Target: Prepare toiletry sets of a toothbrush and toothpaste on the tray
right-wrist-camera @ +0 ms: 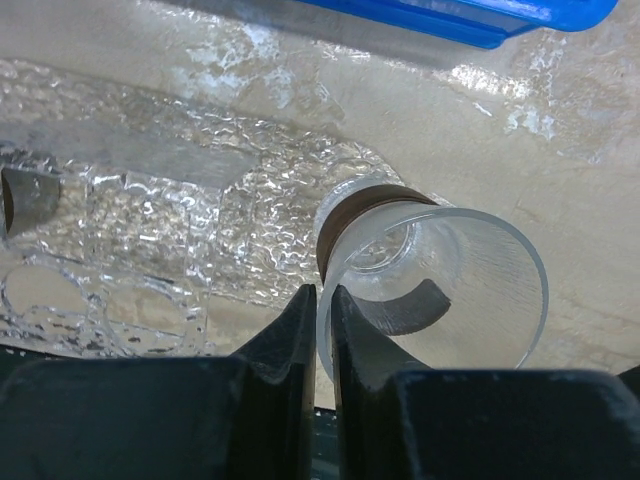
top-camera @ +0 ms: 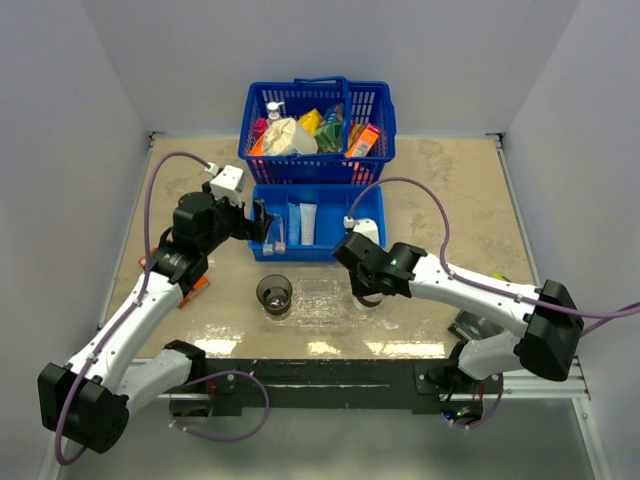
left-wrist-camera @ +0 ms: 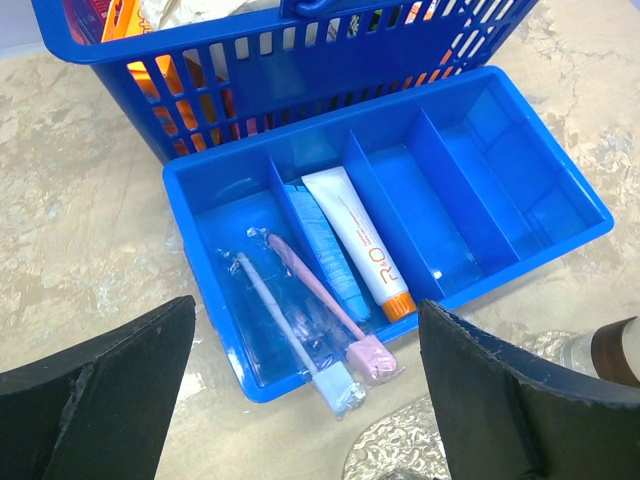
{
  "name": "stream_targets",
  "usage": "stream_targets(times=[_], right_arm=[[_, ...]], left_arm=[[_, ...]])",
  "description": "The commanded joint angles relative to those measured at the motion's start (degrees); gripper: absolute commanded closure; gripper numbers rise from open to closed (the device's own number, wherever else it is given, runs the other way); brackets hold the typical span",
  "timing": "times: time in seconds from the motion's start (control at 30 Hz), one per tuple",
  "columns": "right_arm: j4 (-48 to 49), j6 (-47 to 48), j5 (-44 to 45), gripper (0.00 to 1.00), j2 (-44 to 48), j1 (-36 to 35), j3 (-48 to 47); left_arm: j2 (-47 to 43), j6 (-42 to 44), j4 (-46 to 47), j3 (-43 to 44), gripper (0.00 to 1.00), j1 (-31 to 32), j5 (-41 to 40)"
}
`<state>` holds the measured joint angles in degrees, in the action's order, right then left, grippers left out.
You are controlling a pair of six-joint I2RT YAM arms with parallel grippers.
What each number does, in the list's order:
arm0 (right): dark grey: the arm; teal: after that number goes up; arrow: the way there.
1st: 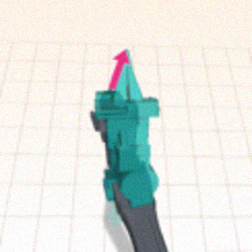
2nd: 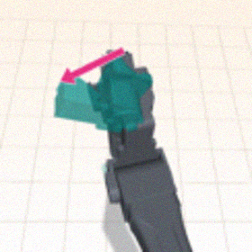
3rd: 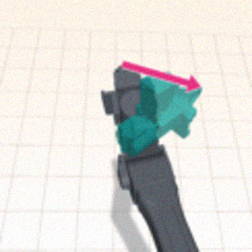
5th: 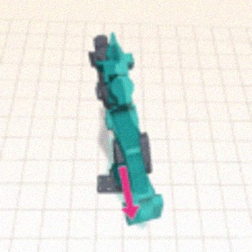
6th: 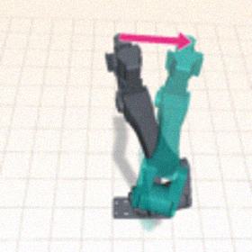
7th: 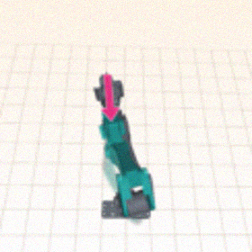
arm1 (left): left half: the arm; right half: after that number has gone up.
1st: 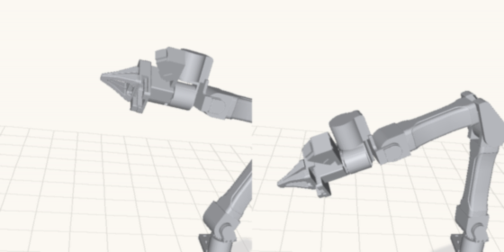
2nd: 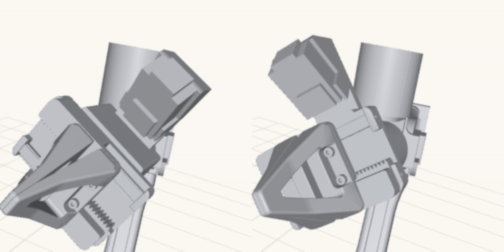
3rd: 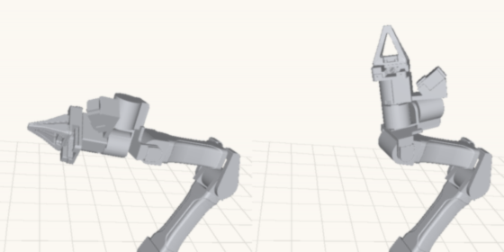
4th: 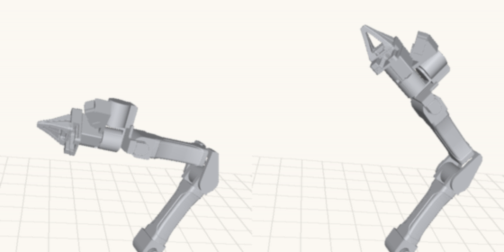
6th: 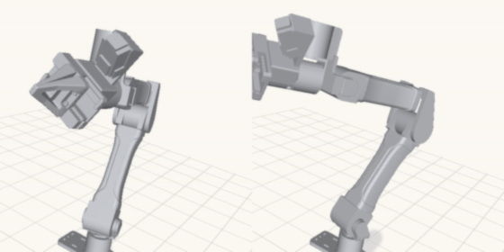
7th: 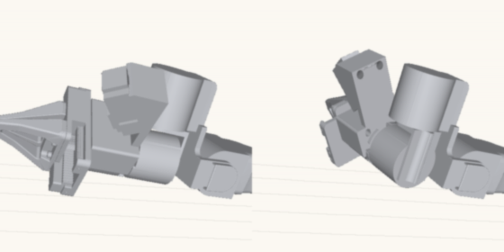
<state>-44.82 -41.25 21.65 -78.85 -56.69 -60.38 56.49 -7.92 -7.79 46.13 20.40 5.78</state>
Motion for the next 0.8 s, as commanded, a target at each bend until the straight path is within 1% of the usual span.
stream_targets(times=[0.0, 0.13, 0.23, 0.5, 0.53, 0.6, 0.63, 0.7, 0.73, 0.77], right_arm=[[1.4, 5.6, -1.6, 1.00, 3.0, -1.7, 0.5], [3.5, 10.3, -2.8, 1.00, 3.4, -4.6, 1.2], [3.6, 11.9, -1.6, 1.00, 2.0, -5.2, 1.5], [1.4, 12.9, 3.0, 0.99, -2.3, -9.4, 0.3], [1.1, 12.3, 3.5, 0.92, -2.8, -9.8, 0.0], [0.0, 11.5, 3.6, 0.84, -3.0, -9.9, -0.5], [-0.2, 10.4, 3.6, 0.77, -2.8, -10.1, -0.6], [-0.4, 9.2, 3.4, 0.70, -2.0, -10.2, -0.7], [-0.3, 7.9, 3.3, 0.61, -0.9, -10.2, -0.7], [-0.3, 7.2, 3.0, 0.57, -0.3, -10.2, -0.6]], left_arm=[[0.5, -0.4, 2.0, -0.1, 0.04, 0.3, 0.5], [0.9, -0.3, 2.0, -0.1, 0.04, 0.3, 0.4], [1.2, -0.3, 1.9, 0.1, 0.04, 0.3, 0.2], [1.6, -0.1, 1.7, 0.1, 0.04, 0.3, -0.1], [1.6, -0.1, 1.6, 0.1, 0.04, 0.3, -0.1], [1.7, -0.1, 1.7, 0.1, 0.04, 0.4, -0.1], [1.8, -0.1, 1.7, 0.1, 0.04, 0.3, -0.1], [1.7, -0.1, 1.6, 0.1, 0.04, 0.3, -0.1], [1.6, -0.1, 1.6, 0.2, 0.04, 0.4, -0.1], [1.7, -0.1, 1.7, 0.1, 0.04, 0.4, -0.1]])
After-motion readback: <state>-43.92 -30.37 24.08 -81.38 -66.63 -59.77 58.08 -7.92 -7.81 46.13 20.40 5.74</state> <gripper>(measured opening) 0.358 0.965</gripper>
